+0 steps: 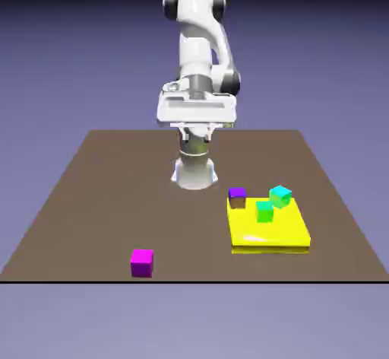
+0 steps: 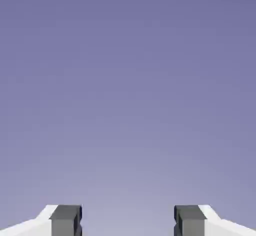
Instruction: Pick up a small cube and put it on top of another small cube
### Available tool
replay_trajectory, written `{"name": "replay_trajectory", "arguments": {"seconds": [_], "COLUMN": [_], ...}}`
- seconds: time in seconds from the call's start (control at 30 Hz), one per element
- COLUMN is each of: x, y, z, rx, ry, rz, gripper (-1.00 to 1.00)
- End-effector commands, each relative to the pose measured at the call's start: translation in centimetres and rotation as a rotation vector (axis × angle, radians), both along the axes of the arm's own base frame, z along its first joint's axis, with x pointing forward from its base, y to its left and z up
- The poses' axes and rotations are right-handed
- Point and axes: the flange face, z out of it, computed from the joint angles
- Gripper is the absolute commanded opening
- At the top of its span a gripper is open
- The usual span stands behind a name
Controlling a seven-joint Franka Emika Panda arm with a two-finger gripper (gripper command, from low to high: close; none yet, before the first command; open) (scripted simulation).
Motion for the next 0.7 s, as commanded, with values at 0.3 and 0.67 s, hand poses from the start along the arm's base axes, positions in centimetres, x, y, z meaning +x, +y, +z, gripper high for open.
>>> {"name": "replay_trajectory", "arguments": {"seconds": [0.3,0.67], "x": [7.0,10.5], "y": [-8.4,-17.5], "z": [-7.8,-19.4], "rx": [0.341,0.761], "ry": [0.37,0.754], "rz": [-0.489,-1.022], "gripper": [0.0,0.0]}}
